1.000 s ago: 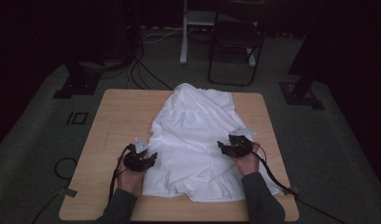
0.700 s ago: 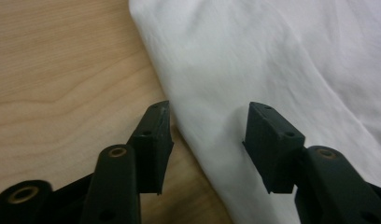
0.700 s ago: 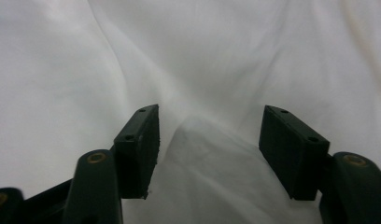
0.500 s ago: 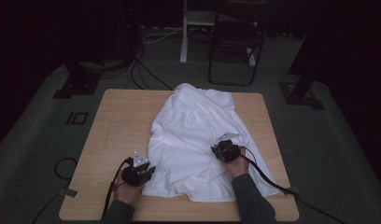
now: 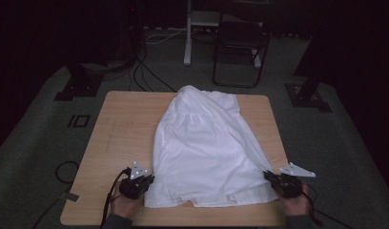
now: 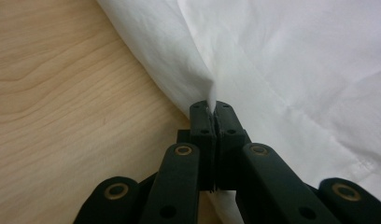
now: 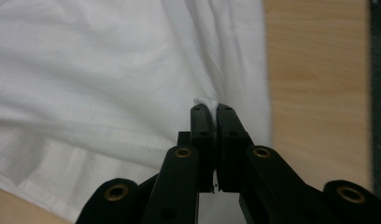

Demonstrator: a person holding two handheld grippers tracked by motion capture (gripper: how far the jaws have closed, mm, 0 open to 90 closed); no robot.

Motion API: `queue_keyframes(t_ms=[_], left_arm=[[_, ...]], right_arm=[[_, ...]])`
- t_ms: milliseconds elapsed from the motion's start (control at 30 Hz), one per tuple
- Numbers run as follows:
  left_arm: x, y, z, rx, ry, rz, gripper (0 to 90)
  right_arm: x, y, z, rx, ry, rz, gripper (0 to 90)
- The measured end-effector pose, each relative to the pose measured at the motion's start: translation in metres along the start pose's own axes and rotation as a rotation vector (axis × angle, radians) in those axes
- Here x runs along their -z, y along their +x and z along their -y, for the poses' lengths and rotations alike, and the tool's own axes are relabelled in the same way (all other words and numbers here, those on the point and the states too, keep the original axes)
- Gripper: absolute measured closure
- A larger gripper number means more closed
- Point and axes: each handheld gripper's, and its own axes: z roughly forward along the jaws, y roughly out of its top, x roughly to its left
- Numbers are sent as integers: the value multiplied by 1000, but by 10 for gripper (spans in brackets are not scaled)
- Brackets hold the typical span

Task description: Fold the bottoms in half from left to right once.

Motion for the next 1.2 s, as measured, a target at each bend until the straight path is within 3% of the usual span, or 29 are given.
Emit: queue_keyframes(t_ms=[33, 100, 200, 233, 333, 467, 667, 833, 900, 1000, 1100, 1167, 1200], left_arm=[[3, -2, 1, 0, 3, 5, 889], [8, -7, 3, -6, 2, 13, 889], [0, -14, 7, -32, 23, 17, 879], [-3, -14, 8, -32, 25, 26, 831], [-6, -12, 7, -30, -8, 17, 611], [-4, 2, -8, -13, -61, -33, 507], [-23, 31, -43, 16, -84, -85, 442], [-53, 54, -73, 64, -68, -125, 425], [-69, 61, -81, 80, -38, -131, 425], [-90, 69, -89, 104, -10, -146, 425], [-104, 74, -94, 132, 2, -131, 427], [-111, 74, -96, 129, 7, -125, 428], [-114, 73, -96, 130, 11, -126, 429]], right_arm=[[20, -9, 16, -45, -24, 14, 872], [28, -12, 26, -60, -24, 30, 871], [22, -14, 40, -56, 18, 53, 868], [17, -16, 43, -64, 36, 55, 859], [6, -15, 40, -62, 74, 60, 622], [8, -11, 21, -13, 35, 56, 424], [-8, -9, -22, 24, -42, 51, 376], [-49, -8, -58, 63, -49, 48, 367], [-68, -8, -73, 75, -34, 40, 367], [-94, -6, -92, 99, -13, 25, 371], [-115, 0, -108, 129, 11, -1, 383], [-129, 3, -114, 133, 41, -18, 447], [-136, 3, -116, 138, 66, -27, 560]])
